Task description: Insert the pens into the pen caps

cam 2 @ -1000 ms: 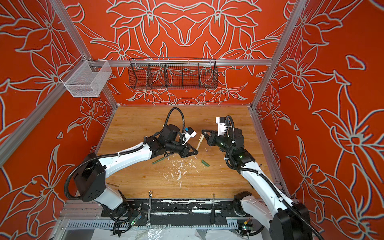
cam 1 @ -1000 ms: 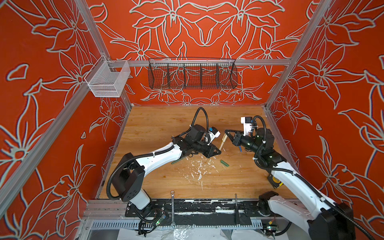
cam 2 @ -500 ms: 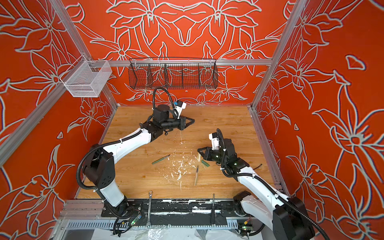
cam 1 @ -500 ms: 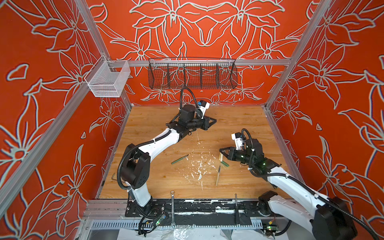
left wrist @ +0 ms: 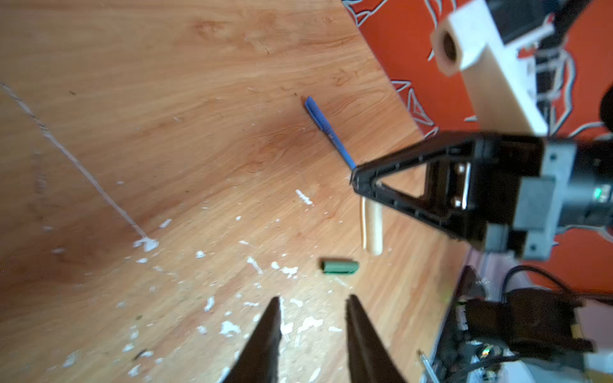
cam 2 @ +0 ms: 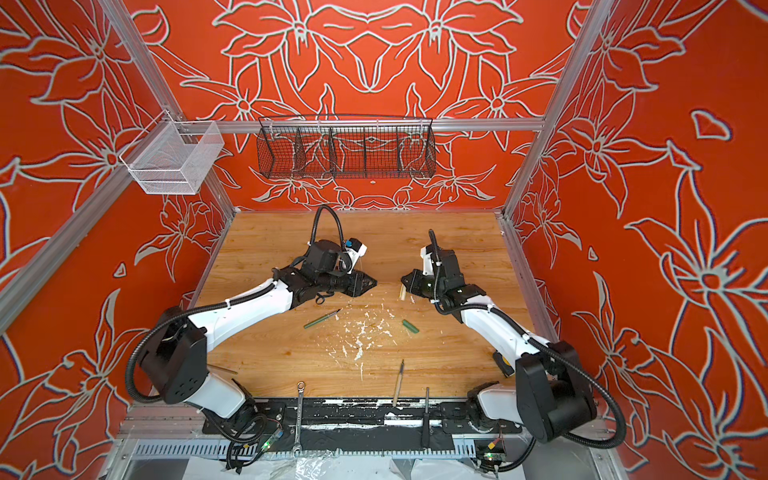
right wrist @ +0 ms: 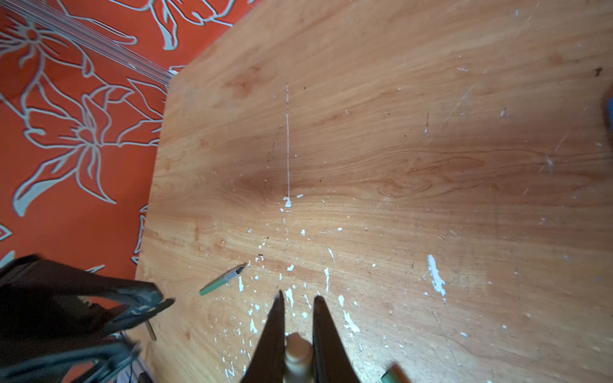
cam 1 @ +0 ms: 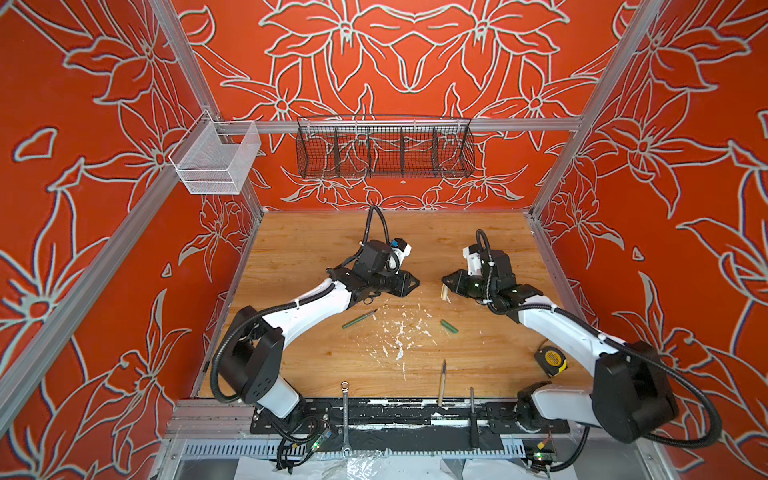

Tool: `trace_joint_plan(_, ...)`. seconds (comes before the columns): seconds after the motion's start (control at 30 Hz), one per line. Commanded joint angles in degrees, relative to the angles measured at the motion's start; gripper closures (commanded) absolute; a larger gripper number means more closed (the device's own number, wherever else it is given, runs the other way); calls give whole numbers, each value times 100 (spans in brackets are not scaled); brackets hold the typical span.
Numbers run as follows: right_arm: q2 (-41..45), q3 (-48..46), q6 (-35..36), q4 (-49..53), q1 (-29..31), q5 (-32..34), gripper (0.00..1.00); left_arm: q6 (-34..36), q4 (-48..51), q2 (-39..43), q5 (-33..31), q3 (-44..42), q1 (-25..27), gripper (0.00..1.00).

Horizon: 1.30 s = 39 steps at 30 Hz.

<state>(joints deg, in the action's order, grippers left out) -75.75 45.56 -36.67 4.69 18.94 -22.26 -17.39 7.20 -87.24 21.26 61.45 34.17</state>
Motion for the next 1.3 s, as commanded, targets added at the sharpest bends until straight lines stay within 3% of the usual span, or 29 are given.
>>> trace_joint_plan(0.0, -54, 231, 335, 703, -100, 301, 100, 66, 523, 544, -494, -165, 182, 48)
trace_joint_plan(0.13, -141, 252, 580, 1091, -259, 594, 100, 49, 1253, 386, -1193, -8, 1060, 39)
trace_joint_plan(0.27, -190, 196, 690, 1285, -426, 643, 100, -696, 1872, -220, -1402, 244, 1919, 42)
trace_joint_plan(0.37, -16, 116, 803, 1459, -489, 840, 100, -1226, 2410, -460, -1969, 365, 2639, 44)
trace_joint_plan(0.57, 389, -52, 951, 1713, -633, 1083, 100, -2204, 2354, -665, -1905, 306, 3646, 42)
trace_joint_plan(0.8, 983, -507, 885, 1664, -765, 1011, 100, -2726, 2543, -1308, -2045, 658, 4235, 42)
trace_joint_plan(1.1, 1449, -927, 819, 1628, -769, 784, 100, -2980, 2663, -1831, -2101, 909, 4464, 64)
trace_joint_plan(1.27, 1641, -1027, 776, 1605, -769, 814, 100, -2861, 2822, -2106, -2045, 1182, 4491, 67)
